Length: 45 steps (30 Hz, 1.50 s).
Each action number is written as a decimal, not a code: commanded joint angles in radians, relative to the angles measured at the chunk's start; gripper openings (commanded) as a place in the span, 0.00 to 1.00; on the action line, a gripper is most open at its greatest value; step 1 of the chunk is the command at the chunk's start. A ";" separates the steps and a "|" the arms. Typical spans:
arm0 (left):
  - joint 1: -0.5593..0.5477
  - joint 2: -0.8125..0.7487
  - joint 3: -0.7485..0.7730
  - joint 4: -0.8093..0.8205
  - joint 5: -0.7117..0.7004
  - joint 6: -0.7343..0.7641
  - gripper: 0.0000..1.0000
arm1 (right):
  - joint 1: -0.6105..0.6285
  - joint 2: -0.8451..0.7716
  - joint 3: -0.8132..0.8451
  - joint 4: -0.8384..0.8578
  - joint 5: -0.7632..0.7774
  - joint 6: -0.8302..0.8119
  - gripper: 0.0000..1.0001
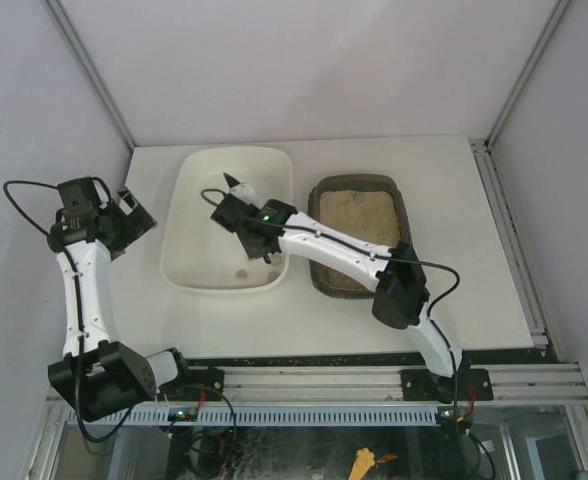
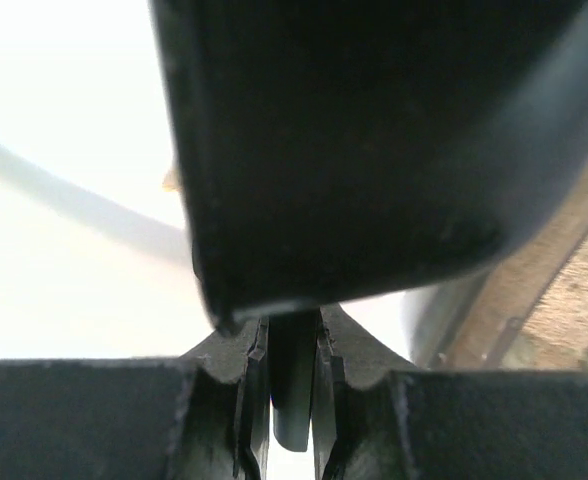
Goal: Clean the litter box
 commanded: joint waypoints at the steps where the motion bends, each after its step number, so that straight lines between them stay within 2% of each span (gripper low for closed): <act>1: 0.006 -0.038 -0.007 0.054 0.053 -0.045 1.00 | 0.060 0.090 0.163 -0.218 0.374 -0.090 0.00; 5: 0.007 -0.053 -0.024 0.069 0.071 -0.053 1.00 | 0.092 0.131 0.202 -0.242 0.495 -0.153 0.00; 13: 0.006 -0.065 -0.056 0.083 0.071 -0.063 1.00 | 0.076 0.093 0.197 -0.232 0.501 -0.146 0.00; 19: 0.005 -0.059 -0.059 0.079 0.079 -0.064 1.00 | 0.014 -0.040 0.071 -0.130 0.313 -0.093 0.00; 23: -0.010 -0.038 -0.036 0.065 0.099 -0.059 1.00 | -0.093 -0.226 -0.184 -0.053 0.044 -0.026 0.00; 26: -0.082 -0.008 -0.003 0.047 0.072 -0.027 1.00 | -0.206 -0.376 -0.391 -0.029 -0.219 0.078 0.00; 32: -0.188 0.094 0.063 0.029 0.077 -0.032 1.00 | -0.382 -0.594 -0.696 0.007 -0.513 0.262 0.00; 36: -0.239 0.146 0.102 -0.006 0.089 -0.040 1.00 | -0.470 -0.622 -0.731 -0.034 -0.578 0.327 0.00; 39: -0.255 0.138 0.086 -0.001 0.082 -0.034 1.00 | -0.519 -0.600 -0.726 -0.042 -0.558 0.313 0.00; 45: -0.257 0.070 0.041 0.022 0.055 -0.020 1.00 | -0.605 -0.427 -0.625 -0.110 -0.532 0.297 0.00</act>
